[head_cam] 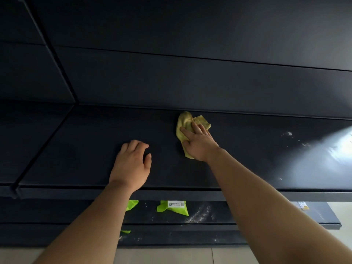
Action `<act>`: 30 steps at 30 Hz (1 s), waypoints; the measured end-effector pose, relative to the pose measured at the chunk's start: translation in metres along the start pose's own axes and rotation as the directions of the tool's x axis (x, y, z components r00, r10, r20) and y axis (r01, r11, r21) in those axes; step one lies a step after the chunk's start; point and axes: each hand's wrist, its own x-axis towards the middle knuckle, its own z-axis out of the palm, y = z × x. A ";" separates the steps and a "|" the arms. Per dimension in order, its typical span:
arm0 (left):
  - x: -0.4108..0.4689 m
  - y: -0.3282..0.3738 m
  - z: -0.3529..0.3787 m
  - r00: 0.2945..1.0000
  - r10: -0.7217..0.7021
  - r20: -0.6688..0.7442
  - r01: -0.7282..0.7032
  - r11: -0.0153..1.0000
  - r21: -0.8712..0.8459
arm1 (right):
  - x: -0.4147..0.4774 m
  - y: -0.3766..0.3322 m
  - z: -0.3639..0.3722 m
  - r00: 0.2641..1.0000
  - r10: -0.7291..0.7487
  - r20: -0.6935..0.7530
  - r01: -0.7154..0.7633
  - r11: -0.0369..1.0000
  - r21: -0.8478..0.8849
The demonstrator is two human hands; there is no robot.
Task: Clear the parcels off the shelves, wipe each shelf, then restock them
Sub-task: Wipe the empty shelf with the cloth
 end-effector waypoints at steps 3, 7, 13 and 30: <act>0.000 -0.001 0.001 1.000 -0.026 -0.003 0.026 0.999 -0.034 | -0.009 -0.003 0.002 0.985 -0.122 -0.124 0.130 0.990 0.053; 0.001 -0.001 0.002 0.996 -0.083 0.024 0.083 0.996 -0.010 | -0.024 0.023 0.008 0.967 -0.114 -0.229 0.125 0.992 0.033; 0.002 0.000 0.004 0.992 -0.111 0.051 0.108 0.992 0.063 | -0.007 0.068 -0.001 0.958 0.238 -0.162 -0.243 0.970 -0.008; 0.007 -0.005 0.008 0.997 -0.069 0.029 0.066 0.993 0.102 | 0.081 -0.064 -0.006 0.982 -0.180 0.059 0.186 0.975 -0.120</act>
